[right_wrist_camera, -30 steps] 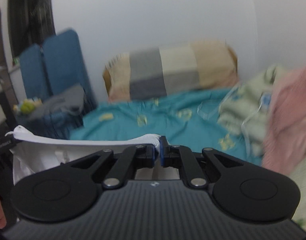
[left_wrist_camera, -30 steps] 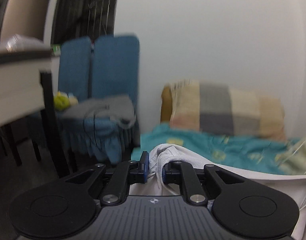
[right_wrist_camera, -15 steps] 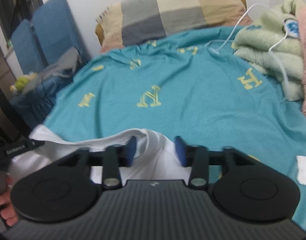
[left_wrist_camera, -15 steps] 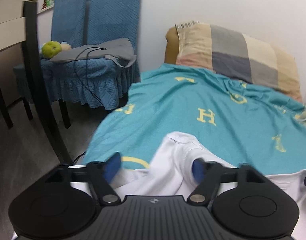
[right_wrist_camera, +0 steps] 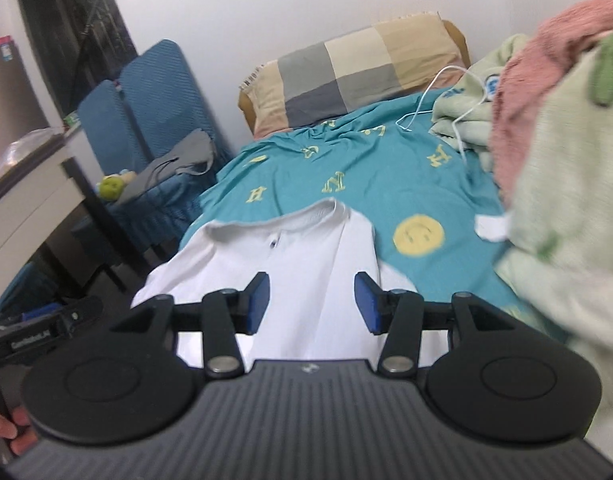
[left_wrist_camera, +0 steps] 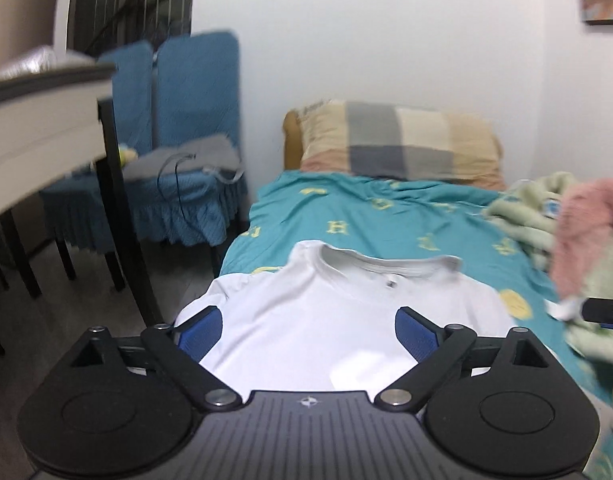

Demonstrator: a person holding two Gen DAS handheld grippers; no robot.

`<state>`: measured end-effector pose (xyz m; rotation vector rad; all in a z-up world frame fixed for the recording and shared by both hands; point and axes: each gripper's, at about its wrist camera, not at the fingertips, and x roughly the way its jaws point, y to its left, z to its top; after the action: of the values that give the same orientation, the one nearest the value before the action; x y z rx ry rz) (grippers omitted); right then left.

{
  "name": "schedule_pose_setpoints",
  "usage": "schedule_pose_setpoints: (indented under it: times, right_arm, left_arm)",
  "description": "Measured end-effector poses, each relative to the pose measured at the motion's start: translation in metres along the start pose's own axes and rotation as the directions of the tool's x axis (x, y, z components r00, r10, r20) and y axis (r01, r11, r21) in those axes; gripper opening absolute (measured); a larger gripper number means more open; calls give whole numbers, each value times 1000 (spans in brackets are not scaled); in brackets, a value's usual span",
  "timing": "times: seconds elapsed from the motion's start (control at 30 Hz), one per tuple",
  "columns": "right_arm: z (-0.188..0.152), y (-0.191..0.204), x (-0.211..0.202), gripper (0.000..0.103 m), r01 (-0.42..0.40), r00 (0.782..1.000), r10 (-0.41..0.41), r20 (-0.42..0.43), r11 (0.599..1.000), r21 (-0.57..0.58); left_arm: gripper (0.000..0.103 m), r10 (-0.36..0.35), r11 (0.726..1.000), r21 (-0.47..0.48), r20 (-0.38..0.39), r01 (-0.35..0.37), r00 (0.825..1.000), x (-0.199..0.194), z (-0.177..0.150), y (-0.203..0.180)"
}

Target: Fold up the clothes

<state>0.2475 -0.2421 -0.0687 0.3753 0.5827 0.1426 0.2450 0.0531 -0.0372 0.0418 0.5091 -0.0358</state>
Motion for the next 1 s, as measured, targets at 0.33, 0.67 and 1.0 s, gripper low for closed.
schedule_pose_setpoints:
  times: [0.33,0.67,1.0]
  right_arm:
    - [-48,-20,-89,50,4,999,1,-38,994,112]
    - [-74,-78,-30,51,120,988,-77,-136,930,346]
    - [-89,-104,29,50,220,975,-195,-104,899,378]
  left_arm:
    - [100,-81,993,-85,-27,78,996,-135,-51,-14]
    - [100,-76,990,-123,-97,64,992,-115,-74,-5]
    - [100,-66,983,-176,-131,42,989,-64,-75,1]
